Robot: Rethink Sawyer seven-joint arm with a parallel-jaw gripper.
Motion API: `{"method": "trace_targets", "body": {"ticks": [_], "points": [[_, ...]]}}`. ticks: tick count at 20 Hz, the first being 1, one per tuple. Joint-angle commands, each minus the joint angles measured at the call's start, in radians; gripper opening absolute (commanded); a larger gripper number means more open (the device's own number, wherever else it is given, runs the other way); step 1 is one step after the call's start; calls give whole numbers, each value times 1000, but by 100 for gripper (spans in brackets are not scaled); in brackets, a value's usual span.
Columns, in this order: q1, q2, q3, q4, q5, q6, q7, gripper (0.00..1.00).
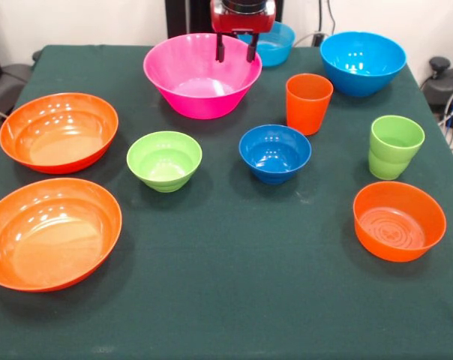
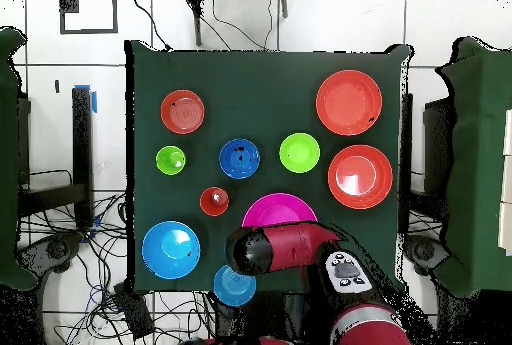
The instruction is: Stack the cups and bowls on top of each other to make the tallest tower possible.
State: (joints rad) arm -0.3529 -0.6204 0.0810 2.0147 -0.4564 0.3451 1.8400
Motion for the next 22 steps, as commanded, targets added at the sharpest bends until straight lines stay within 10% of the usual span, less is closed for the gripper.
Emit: {"method": "trace_targets", "body": {"ticks": [1, 12, 22], "points": [[19, 2, 51, 22, -1, -10, 75, 100], [18, -23, 43, 12, -18, 0, 51, 100], [76, -145, 78, 50, 104, 130, 103, 100]]}}
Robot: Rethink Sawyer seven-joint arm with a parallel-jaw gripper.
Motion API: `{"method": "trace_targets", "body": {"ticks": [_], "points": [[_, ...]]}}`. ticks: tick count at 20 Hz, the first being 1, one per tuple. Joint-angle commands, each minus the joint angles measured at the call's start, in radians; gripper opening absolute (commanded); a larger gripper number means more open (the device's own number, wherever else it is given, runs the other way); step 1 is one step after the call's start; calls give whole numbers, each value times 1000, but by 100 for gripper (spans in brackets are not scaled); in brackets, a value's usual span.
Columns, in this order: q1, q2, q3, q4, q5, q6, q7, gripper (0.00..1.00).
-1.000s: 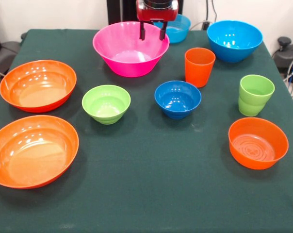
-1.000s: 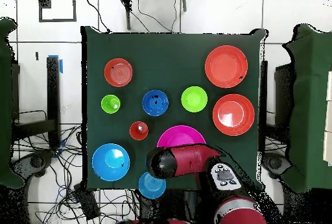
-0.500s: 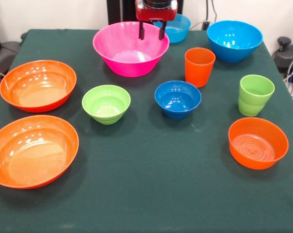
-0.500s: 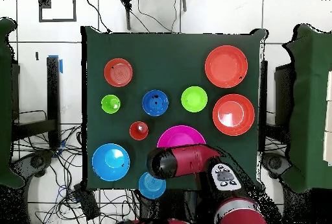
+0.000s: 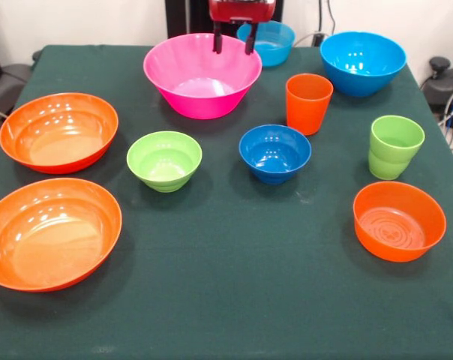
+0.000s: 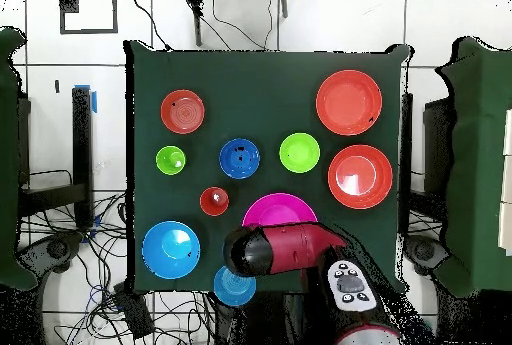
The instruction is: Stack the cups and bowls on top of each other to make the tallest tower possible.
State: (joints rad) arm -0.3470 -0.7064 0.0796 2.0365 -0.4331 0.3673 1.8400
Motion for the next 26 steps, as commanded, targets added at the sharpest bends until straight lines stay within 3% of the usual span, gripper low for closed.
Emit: {"method": "trace_targets", "body": {"ticks": [1, 6, 11, 20, 26], "points": [[81, -54, 74, 27, 84, 101, 114, 100], [149, 4, 24, 11, 104, 32, 182, 100], [178, 37, 3, 11, 130, -15, 192, 100], [175, 85, -36, -7, 79, -66, 150, 100], [147, 79, -46, -24, 41, -30, 80, 100]]}}
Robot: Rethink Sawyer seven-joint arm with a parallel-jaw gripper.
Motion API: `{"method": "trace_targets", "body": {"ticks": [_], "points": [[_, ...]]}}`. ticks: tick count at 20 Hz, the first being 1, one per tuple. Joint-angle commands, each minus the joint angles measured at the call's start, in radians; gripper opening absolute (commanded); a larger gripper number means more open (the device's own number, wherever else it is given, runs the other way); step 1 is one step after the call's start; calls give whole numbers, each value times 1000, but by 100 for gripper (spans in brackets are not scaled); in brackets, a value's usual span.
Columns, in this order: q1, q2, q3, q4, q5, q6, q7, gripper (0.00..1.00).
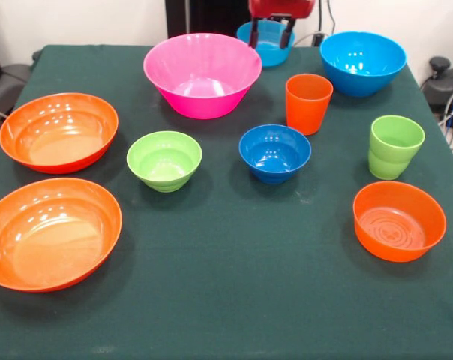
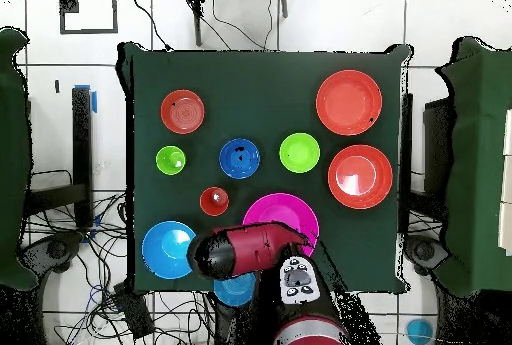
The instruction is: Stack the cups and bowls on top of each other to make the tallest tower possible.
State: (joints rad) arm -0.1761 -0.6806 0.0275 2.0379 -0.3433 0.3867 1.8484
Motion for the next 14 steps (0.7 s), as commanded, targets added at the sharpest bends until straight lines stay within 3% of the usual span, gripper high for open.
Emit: {"method": "trace_targets", "body": {"ticks": [1, 14], "points": [[-27, 53, 6, -26, -49, -49, 67, 100], [-34, 101, -5, -34, -62, -115, 75, 100]]}}
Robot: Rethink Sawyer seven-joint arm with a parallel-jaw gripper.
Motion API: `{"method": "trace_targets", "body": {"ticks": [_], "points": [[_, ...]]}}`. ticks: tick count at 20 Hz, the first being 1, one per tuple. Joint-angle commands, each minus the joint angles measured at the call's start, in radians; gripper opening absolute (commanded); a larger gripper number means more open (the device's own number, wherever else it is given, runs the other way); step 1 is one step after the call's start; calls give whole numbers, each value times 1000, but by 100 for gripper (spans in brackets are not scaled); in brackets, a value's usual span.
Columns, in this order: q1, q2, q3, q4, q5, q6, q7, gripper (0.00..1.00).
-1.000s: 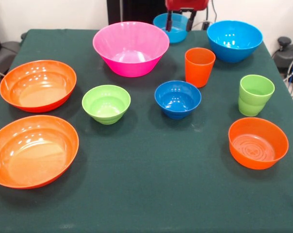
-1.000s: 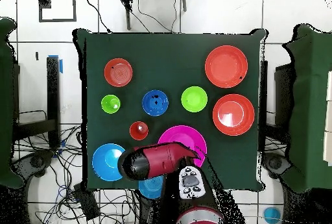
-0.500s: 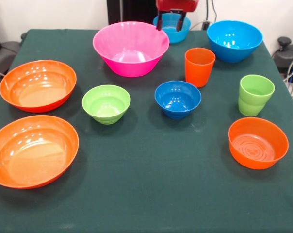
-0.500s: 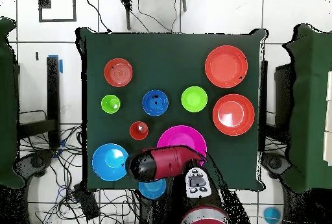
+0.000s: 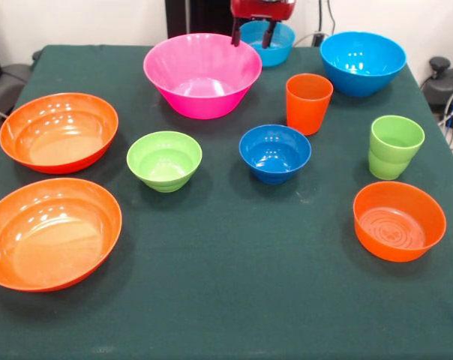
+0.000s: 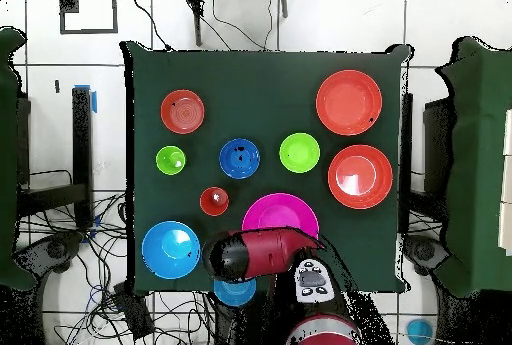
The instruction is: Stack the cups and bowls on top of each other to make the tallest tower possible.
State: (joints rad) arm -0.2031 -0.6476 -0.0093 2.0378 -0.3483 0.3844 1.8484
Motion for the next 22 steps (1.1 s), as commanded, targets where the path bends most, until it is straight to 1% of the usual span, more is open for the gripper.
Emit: {"method": "trace_targets", "body": {"ticks": [1, 8, 12, 22], "points": [[-8, 71, 32, -33, -57, -118, 77, 100], [-20, 110, 38, -27, -49, -171, 95, 100], [-28, 110, 41, -20, -46, -178, 88, 100], [-23, 152, 26, -25, -50, -232, 94, 100]]}}
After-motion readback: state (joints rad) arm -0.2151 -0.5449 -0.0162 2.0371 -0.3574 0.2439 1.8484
